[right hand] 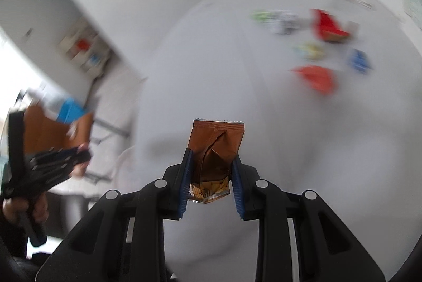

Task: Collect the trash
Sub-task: 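Carry pink paper and brown wrapper to the white bin and release both grippers, then move both tools back toward the table, then grasp the orange paper with the right gripper while the left gripper grasps the yellow paper, then carry yellow and orange papers to the white bin and release both grippers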

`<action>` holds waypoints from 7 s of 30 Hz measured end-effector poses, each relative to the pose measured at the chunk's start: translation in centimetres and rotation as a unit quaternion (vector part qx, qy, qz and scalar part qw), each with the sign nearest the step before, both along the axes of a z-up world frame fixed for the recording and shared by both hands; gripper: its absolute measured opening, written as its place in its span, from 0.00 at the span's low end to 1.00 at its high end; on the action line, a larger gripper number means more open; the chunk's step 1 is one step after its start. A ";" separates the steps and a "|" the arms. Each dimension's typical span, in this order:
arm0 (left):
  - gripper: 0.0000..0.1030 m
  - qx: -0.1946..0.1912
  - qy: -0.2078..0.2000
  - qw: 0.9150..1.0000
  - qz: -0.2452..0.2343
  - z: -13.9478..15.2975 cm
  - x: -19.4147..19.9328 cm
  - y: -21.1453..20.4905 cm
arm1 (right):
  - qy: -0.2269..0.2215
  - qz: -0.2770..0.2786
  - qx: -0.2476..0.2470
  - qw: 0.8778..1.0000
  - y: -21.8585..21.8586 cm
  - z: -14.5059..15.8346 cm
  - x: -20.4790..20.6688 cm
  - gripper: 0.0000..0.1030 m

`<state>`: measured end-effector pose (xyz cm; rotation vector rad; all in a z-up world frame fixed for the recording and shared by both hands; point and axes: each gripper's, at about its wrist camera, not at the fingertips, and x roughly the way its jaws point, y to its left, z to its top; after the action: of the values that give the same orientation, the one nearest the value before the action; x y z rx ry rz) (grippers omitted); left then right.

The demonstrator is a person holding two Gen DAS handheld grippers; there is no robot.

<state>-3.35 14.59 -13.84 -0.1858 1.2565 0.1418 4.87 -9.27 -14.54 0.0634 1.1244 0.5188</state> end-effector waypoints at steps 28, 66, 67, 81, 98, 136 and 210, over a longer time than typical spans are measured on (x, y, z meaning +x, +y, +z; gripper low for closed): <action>0.92 -0.023 0.096 0.984 0.145 -13.2 -6.1 14.8 | 0.046 0.225 -0.040 0.973 24.7 -3.6 -4.5 0.29; 0.92 0.011 0.051 0.981 0.188 -8.1 -10.5 19.6 | 0.038 0.286 -0.117 0.950 30.7 -9.0 -7.7 0.97; 0.92 0.016 0.041 0.981 0.187 -7.2 -10.4 19.8 | 0.023 0.284 -0.108 0.953 30.3 -7.5 -7.8 0.97; 0.92 0.020 -0.060 0.998 -0.029 1.8 -0.5 10.2 | -0.038 -0.006 -0.090 0.995 11.9 1.3 -4.8 0.97; 0.92 0.004 -0.063 0.979 -0.195 4.3 11.8 -6.0 | 0.000 -0.179 -0.044 0.983 -4.8 -1.8 0.2 0.97; 0.92 -0.072 -0.018 0.946 -0.314 -2.6 32.5 -27.3 | -0.009 -0.038 -0.043 0.998 -17.6 -7.2 10.8 0.39; 0.39 -0.003 0.041 0.997 0.062 -6.2 -5.0 18.2 | 0.132 0.299 -0.069 0.943 31.5 -14.4 -6.8 0.90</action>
<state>-8.32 32.77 -20.04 -0.2647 1.3279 0.2552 -1.93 22.20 -28.91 -0.3508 1.4439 0.9907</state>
